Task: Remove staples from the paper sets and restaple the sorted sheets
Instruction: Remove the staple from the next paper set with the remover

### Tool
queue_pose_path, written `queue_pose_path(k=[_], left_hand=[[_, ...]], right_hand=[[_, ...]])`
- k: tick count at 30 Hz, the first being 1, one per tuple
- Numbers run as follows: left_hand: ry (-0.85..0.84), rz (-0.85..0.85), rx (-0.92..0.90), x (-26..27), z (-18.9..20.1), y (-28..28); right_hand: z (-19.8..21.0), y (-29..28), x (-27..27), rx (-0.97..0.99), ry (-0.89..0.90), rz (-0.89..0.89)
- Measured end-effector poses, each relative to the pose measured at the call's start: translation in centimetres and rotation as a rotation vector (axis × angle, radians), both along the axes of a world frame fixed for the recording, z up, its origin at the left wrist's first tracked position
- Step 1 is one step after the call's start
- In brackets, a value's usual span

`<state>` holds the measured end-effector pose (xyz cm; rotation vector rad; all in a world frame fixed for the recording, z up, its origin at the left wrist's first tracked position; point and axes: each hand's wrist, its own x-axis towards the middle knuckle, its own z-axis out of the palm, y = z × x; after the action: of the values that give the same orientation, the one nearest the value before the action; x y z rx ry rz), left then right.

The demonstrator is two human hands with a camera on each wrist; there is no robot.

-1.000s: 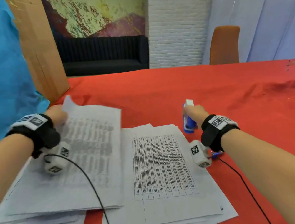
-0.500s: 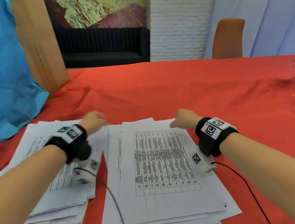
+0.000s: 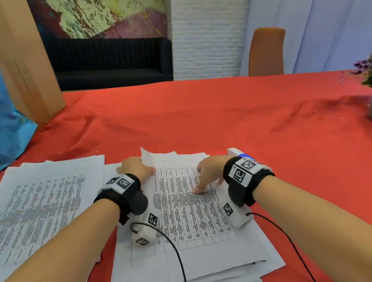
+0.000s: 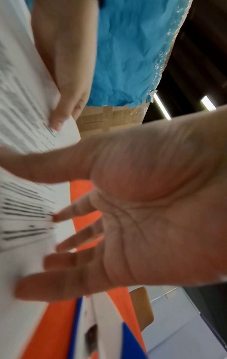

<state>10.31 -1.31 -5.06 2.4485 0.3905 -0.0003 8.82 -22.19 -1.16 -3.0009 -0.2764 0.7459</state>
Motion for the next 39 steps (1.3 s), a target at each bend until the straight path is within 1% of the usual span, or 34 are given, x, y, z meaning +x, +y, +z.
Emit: queue_pose_path(k=[1, 2, 3, 4, 5, 6, 7, 8, 9, 10, 11, 12, 13, 14, 16, 17, 18, 20, 23, 25, 26, 27, 29, 30, 32, 34, 37, 39], left_hand=[[-0.062, 0.011, 0.003, -0.1, 0.1, 0.2], [-0.150, -0.003, -0.042, -0.2, 0.4, 0.5], [-0.248, -0.047, -0.092, -0.5, 0.9, 0.7], [-0.330, -0.104, -0.115, -0.8, 1.2, 0.9], [-0.379, -0.145, -0.123, -1.6, 1.9, 1.0], [-0.428, -0.186, -0.140, -2.0, 2.4, 1.3], [-0.444, -0.217, -0.188, -2.4, 2.8, 1.6], [-0.425, -0.249, -0.283, -2.8, 3.1, 1.9], [-0.357, -0.277, -0.429, -3.3, 3.5, 2.1], [-0.274, -0.293, -0.605, -3.6, 3.7, 2.3], [-0.183, -0.301, -0.768, -4.0, 3.7, 2.3], [-0.118, -0.305, -0.892, -4.4, 3.6, 2.3], [-0.060, -0.309, -0.928, -4.8, 3.6, 2.2], [-0.018, -0.298, -0.922, -5.0, 3.2, 2.0], [0.036, -0.229, -0.851, -5.4, 2.4, 1.8], [0.048, -0.180, -0.821, -5.5, 1.9, 1.8], [0.061, -0.156, -0.822, -5.5, 1.4, 1.9], [0.143, -0.148, -0.894, -5.4, 0.9, 2.3], [0.323, -0.117, -1.050, -5.5, 0.9, 2.7], [0.369, -0.104, -1.133, -5.3, 0.9, 3.0], [0.383, -0.106, -1.145, -5.3, 0.9, 3.1], [0.396, -0.113, -1.143, -5.3, 0.7, 3.1], [0.434, -0.103, -1.136, -5.3, -0.1, 3.0], [0.444, -0.081, -1.140, -5.3, -0.6, 3.0], [0.447, -0.043, -1.158, -5.4, -1.4, 3.0], [0.437, -0.036, -1.167, -5.4, -1.7, 3.1], [0.413, -0.058, -1.220, -5.4, -1.5, 3.3], [0.411, -0.072, -1.229, -5.5, -1.5, 3.4]], right_hand=[[0.8, -0.8, -0.2, 0.123, 0.069, -0.028], [1.7, -1.7, -0.3, 0.280, 0.120, -0.070], [2.8, -2.9, -0.4, 0.418, 0.106, -0.113], [3.9, -4.1, -0.4, 0.501, 0.015, -0.150], [5.0, -5.3, -0.4, 0.510, -0.136, -0.187], [5.8, -6.7, -0.1, 0.442, -0.285, -0.234], [6.3, -8.2, 0.0, 0.325, -0.373, -0.283], [6.5, -9.5, -0.1, 0.204, -0.372, -0.327], [6.3, -10.6, -0.3, 0.108, -0.292, -0.367], [5.7, -11.5, -0.6, 0.036, -0.169, -0.389], [4.9, -12.1, -0.8, -0.015, -0.059, -0.398], [3.8, -12.4, -1.0, -0.039, -0.002, -0.388], [2.9, -12.5, -1.3, -0.039, 0.007, -0.374], [1.9, -12.4, -1.5, -0.032, -0.009, -0.355], [0.3, -12.3, -1.9, 0.002, -0.050, -0.332], [-0.3, -12.2, -1.7, 0.049, -0.059, -0.358], [-0.8, -12.2, -1.5, 0.083, -0.063, -0.378], [-1.2, -12.5, -1.0, 0.045, -0.033, -0.381], [0.3, -13.4, -0.9, -0.030, 0.034, -0.354], [2.5, -13.8, -1.1, 0.003, 0.004, -0.302], [3.5, -13.8, -1.3, 0.072, -0.012, -0.281], [4.4, -13.3, -1.5, 0.204, -0.023, -0.281], [5.4, -11.5, -2.0, 0.552, -0.068, -0.288], [5.3, -10.3, -2.0, 0.677, -0.099, -0.283], [4.2, -7.5, -1.6, 0.796, -0.138, -0.283], [2.3, -4.6, -0.9, 0.863, -0.110, -0.297], [0.0, -0.8, -0.1, 1.019, 0.005, -0.412], [-1.0, 1.0, 0.3, 1.094, 0.122, -0.402]])
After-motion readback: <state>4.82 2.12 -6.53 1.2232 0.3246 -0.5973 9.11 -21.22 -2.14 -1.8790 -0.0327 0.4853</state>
